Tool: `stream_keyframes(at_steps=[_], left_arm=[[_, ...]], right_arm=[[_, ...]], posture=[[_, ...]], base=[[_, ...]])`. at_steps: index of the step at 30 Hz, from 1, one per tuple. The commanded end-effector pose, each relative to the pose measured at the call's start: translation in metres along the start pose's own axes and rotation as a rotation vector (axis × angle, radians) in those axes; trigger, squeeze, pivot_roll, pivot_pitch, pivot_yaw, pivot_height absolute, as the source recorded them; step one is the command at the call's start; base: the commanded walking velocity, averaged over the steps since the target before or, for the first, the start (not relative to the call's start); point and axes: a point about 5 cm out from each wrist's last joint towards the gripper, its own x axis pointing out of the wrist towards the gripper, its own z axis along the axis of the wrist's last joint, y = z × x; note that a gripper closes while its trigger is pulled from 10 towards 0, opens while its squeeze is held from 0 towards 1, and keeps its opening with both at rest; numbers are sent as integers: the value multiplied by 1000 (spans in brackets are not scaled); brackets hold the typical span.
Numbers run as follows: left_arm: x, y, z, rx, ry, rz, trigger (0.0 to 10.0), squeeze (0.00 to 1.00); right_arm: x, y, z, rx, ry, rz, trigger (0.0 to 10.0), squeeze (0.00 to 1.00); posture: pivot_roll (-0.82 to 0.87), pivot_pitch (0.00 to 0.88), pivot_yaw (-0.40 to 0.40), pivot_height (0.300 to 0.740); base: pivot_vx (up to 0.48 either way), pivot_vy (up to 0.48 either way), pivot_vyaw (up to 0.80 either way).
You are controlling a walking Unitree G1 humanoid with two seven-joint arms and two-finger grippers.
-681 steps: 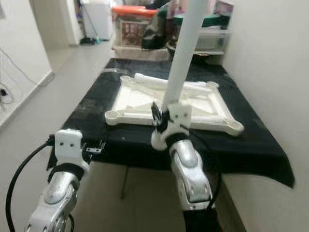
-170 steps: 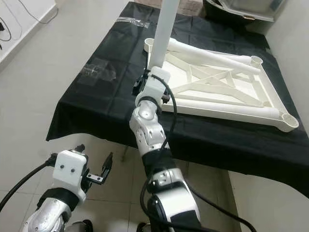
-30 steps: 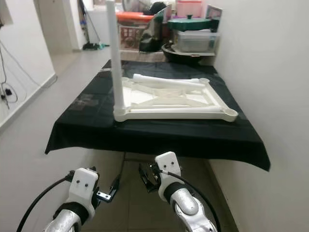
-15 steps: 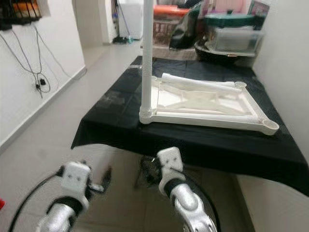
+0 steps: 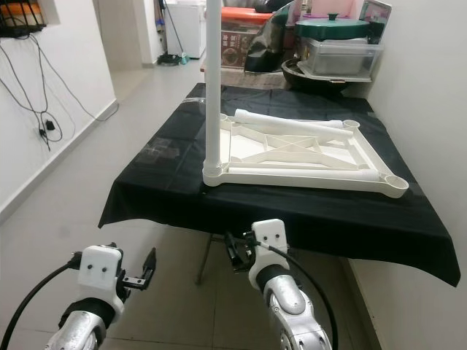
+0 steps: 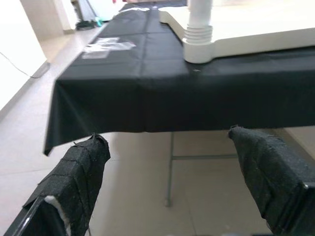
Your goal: Building children table
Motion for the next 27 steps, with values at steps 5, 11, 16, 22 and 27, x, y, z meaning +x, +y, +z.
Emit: stream_keyframes(at_steps=[5,11,16,22,27], left_arm=[[0,-6,-9,5,48,-30,10000,0],[-1,-8,-7,23,36,-44,10000,0],[-1,-8,-7,21,38,-44,10000,0],[0,-7,-6,24,32,-35,10000,0],[2,-4,-3,26,15,-6,10000,0]], right_arm=[[-1,8,-3,-19,6,36,10000,0],[-1,9,-3,-26,8,44,10000,0],[-1,13,-3,-24,13,74,10000,0],[0,18,-4,-13,25,118,10000,0],[-2,24,-1,-51,2,168,10000,0]], posture=[[74,0,-72,740],[76,0,-73,740],[74,0,-72,740],[75,0,-72,740],[76,0,-76,740]], base=[[-378,0,0],[0,0,0],[0,0,0],[0,0,0],[0,0,0]])
